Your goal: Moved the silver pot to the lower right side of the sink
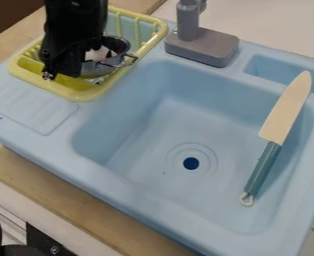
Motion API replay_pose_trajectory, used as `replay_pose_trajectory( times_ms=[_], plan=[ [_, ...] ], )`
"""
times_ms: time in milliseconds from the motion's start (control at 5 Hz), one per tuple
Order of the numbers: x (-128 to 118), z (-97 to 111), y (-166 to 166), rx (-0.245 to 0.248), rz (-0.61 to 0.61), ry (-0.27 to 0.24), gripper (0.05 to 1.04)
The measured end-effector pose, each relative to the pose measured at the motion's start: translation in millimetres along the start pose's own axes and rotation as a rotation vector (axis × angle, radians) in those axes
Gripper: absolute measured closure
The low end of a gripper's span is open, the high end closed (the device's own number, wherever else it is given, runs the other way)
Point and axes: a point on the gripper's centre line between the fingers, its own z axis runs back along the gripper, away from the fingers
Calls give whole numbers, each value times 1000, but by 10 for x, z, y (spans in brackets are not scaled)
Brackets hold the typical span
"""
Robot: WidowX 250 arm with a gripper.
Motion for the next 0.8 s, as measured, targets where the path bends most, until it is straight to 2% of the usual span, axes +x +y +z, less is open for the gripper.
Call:
replay_pose_trajectory(
  times_ms=[600, 800],
  plan=[
    [-145, 46, -297, 20, -12, 35, 1027],
    [-228, -18, -346, -9, 28, 70, 1027]
  ],
)
